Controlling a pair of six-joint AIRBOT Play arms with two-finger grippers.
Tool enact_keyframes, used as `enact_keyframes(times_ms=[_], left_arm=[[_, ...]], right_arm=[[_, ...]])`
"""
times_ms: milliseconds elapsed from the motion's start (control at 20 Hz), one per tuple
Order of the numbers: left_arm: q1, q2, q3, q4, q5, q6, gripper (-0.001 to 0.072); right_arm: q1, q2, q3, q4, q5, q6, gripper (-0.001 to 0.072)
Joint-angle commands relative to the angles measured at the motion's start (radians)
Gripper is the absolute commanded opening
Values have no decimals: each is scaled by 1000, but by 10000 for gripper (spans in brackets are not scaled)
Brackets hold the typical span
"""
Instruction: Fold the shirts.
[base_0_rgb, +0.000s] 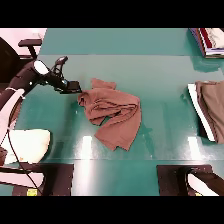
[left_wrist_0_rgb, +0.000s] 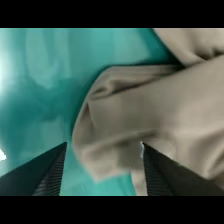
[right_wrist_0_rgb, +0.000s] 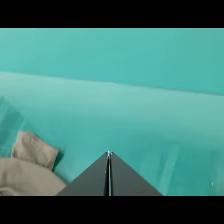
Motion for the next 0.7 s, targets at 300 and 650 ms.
enact_keyframes(times_ms=[300,650], left_arm=[[-11,-104,68,-69,51,47,25],[-11,-58,265,-37,5,99,26]], right_arm=[[0,-98,-18,0,289,47,15],[7,-70,-694,140,151,114,347]])
